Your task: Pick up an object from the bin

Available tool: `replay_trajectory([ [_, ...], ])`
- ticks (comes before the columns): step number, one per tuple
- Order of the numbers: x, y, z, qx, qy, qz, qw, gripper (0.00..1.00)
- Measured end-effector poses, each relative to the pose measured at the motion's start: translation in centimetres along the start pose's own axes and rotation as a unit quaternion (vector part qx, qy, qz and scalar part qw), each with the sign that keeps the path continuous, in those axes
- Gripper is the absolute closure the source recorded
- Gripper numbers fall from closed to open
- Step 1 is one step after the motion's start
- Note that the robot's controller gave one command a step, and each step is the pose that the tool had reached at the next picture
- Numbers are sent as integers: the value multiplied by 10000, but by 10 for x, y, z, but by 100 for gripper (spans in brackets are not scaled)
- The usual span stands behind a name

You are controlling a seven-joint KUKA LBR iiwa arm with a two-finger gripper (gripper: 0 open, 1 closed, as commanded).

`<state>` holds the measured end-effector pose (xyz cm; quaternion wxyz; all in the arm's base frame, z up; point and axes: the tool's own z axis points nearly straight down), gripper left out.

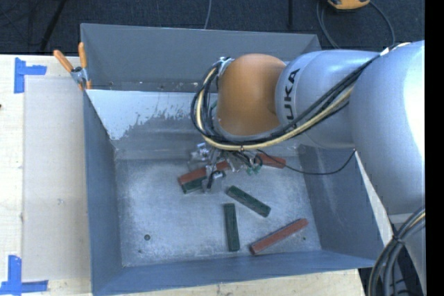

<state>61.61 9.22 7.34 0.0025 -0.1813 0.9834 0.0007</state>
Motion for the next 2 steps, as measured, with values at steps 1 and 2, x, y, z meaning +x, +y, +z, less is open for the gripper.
replay_trajectory([
  [1, 9, 7, -51, -8, 49, -32, 10000, 100],
  [2, 25, -43, -158, 1, 17, 33, 10000, 100],
])
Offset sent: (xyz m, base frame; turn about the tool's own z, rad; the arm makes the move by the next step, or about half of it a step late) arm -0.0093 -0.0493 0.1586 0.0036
